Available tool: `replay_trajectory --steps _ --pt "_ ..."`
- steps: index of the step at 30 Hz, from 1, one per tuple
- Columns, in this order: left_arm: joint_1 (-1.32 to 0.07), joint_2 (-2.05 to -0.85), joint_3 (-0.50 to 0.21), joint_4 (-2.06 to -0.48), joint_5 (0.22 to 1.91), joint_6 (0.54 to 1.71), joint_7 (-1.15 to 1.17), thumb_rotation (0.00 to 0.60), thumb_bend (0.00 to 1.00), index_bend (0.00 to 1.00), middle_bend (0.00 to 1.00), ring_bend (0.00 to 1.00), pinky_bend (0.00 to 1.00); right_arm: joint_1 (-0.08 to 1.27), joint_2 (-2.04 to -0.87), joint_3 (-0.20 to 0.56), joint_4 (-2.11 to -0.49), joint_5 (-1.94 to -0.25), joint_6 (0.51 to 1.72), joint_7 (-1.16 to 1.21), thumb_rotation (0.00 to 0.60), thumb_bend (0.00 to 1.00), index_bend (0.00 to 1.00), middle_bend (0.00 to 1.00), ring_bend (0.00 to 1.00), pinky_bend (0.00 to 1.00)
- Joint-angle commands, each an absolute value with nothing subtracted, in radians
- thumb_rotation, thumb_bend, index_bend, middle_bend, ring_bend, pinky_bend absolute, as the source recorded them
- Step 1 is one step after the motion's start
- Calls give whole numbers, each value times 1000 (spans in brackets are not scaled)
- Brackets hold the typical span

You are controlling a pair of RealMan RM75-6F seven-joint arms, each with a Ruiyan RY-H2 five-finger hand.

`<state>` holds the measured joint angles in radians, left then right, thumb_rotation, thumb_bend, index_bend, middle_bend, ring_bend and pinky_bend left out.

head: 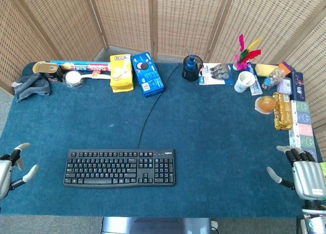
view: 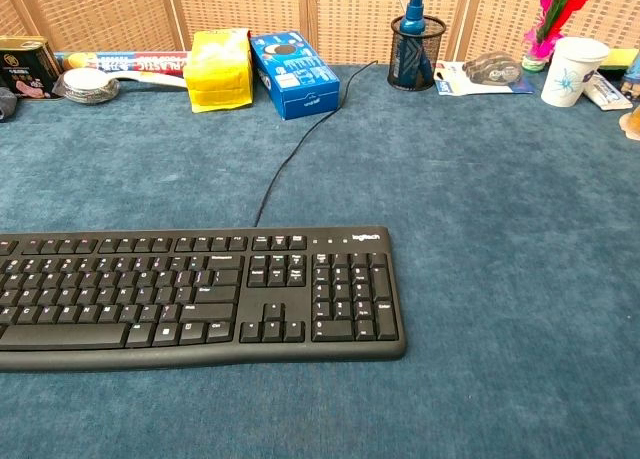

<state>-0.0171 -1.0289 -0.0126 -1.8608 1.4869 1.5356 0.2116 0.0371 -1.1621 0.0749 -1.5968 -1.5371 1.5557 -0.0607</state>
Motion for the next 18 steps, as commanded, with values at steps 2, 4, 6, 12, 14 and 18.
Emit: replay_trajectory --steps 2,4,6,12,14,18 --pt "-19 -1032 -13 -1860 1485 1531 213 0 151 204 614 517 462 37 -1163 75 -1596 -1535 1554 -61 0 301 259 306 281 280" --pt "-19 -1034 -11 -1858 1484 1527 214 0 152 204 614 517 462 38 -1163 74 -1595 -1534 1553 -61 0 301 259 305 281 280" --pt "-19 -1035 -9 -1858 1486 1526 215 0 152 204 614 517 462 37 -1162 73 -1594 -1536 1553 -60 0 301 259 305 281 281" --pt "-17 -1028 -6 -1867 1507 1535 217 0 151 204 614 517 462 31 -1159 71 -1594 -1541 1566 -52 0 301 259 305 281 281" --pt "-17 -1025 -6 -1870 1510 1538 216 0 151 204 614 522 462 29 -1159 71 -1593 -1541 1570 -49 0 301 259 305 281 281" --pt "-18 -1017 -6 -1871 1507 1533 216 0 152 207 772 715 541 26 -1162 67 -1591 -1543 1571 -46 0 301 259 305 282 281"
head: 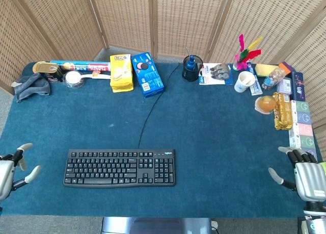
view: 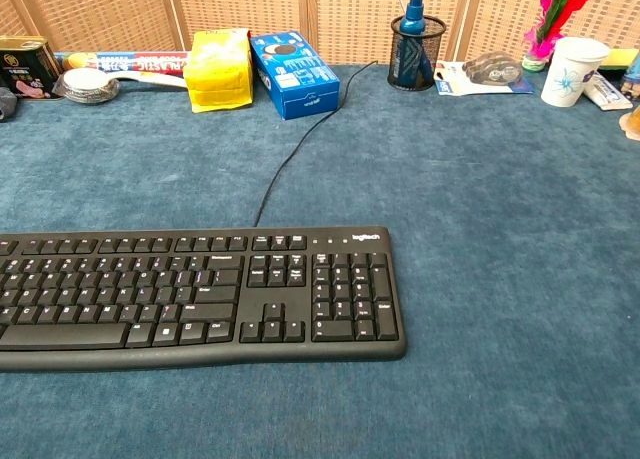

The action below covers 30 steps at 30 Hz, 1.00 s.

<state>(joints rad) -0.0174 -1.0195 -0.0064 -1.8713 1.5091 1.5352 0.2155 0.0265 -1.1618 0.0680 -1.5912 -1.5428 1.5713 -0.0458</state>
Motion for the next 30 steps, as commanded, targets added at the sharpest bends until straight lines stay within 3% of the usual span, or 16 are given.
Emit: replay_trajectory --steps 1,3,5,9,17,30 --pt "-19 -1016 -6 -1870 1505 1531 217 0 152 220 880 801 612 26 -1163 66 -1590 -1544 1571 -46 0 301 259 305 283 282" --pt "-21 -1016 -6 -1867 1499 1523 228 0 152 260 982 910 745 26 -1162 66 -1590 -1544 1570 -46 0 301 259 305 289 288" --pt "-24 -1023 -9 -1858 1499 1522 243 0 152 316 1000 977 854 26 -1160 67 -1592 -1544 1572 -44 0 301 259 305 296 291" --pt "-31 -1028 0 -1850 1499 1498 259 0 151 376 1000 1000 983 24 -1157 69 -1591 -1545 1577 -40 0 301 259 305 311 296" --pt "-73 -1019 26 -1875 1454 1375 311 0 150 394 1000 1000 1000 20 -1160 68 -1579 -1542 1579 -32 0 302 259 305 325 298" --pt "-132 -1105 30 -1847 1402 1259 354 0 151 396 1000 1000 1000 11 -1163 66 -1565 -1535 1583 -18 0 300 259 305 326 298"
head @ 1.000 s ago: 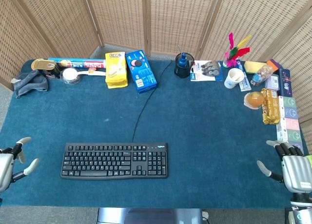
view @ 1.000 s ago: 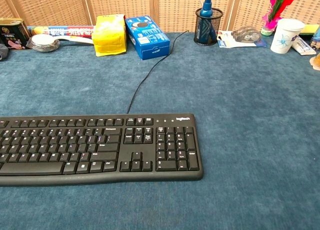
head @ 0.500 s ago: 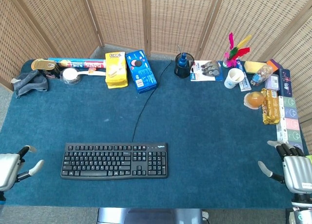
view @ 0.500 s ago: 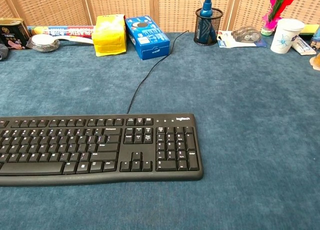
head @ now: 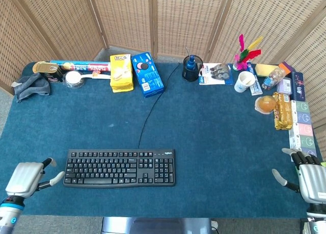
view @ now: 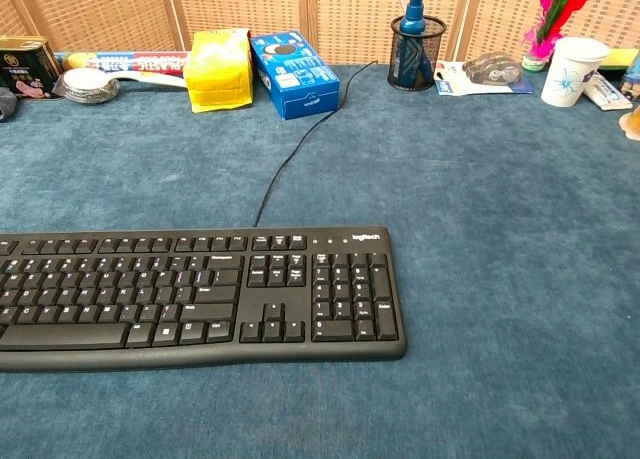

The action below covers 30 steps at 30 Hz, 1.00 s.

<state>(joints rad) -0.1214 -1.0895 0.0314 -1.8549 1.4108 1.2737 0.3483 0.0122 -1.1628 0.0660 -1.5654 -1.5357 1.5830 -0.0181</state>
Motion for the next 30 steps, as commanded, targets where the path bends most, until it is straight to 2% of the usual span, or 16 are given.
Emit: replay_trajectory --steps 1,16,30 --pt "-138 -1113 29 -1843 1397 1250 354 0 151 396 1000 1000 1000 11 -1163 65 -1563 -1534 1583 -17 0 301 259 305 326 299" --pt "-220 -1235 8 -1749 1310 1129 374 0 150 396 1000 1000 1000 5 -1162 65 -1555 -1522 1576 -11 0 301 259 305 326 299" --pt "-247 -1277 18 -1719 1282 1105 382 0 150 396 1000 1000 1000 0 -1160 65 -1555 -1514 1575 -16 0 301 259 305 326 299"
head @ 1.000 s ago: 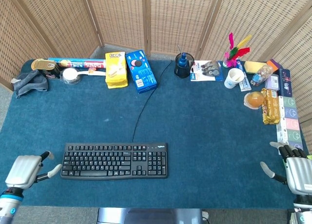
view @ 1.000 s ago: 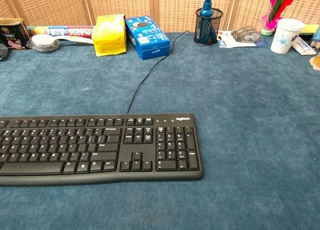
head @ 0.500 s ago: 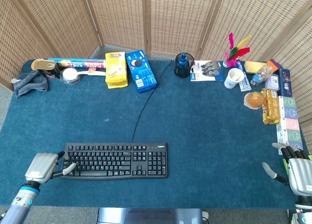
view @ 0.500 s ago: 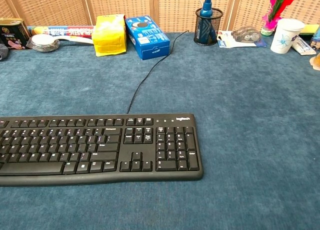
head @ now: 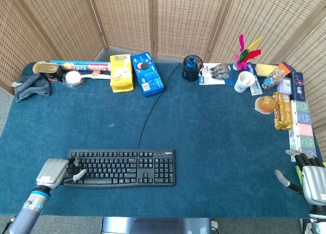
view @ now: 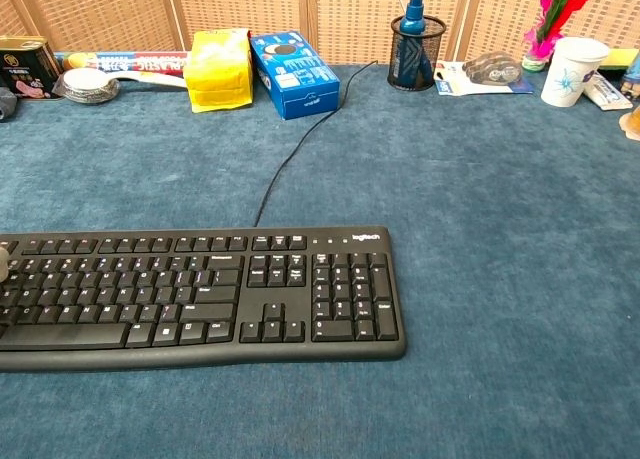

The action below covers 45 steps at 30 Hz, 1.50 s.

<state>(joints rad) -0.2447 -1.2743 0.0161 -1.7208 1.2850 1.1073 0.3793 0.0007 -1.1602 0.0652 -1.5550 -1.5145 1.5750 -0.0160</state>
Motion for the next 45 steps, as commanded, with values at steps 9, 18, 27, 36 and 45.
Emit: replay_trajectory --steps 9,18,27,36,45 --pt "-256 -1286 26 -1711 1264 1099 386 0 151 396 1000 1000 1000 -2 -1162 66 -1551 -1511 1576 -14 0 301 259 305 327 299" --pt "-218 -1238 21 -1758 1364 1242 350 0 151 397 1000 996 957 -2 -1161 68 -1555 -1512 1576 -17 0 301 259 305 326 304" --pt "-135 -1150 16 -1813 1438 1433 304 0 151 396 738 650 624 14 -1168 78 -1552 -1518 1568 -15 0 301 259 301 292 281" --pt "-51 -1053 15 -1858 1479 1583 231 0 152 396 614 518 491 36 -1181 89 -1550 -1527 1556 -24 0 301 259 301 276 269" --pt "-28 -1058 -10 -1823 1499 1634 189 0 151 396 527 439 428 45 -1179 94 -1570 -1528 1554 -45 0 301 259 301 276 269"
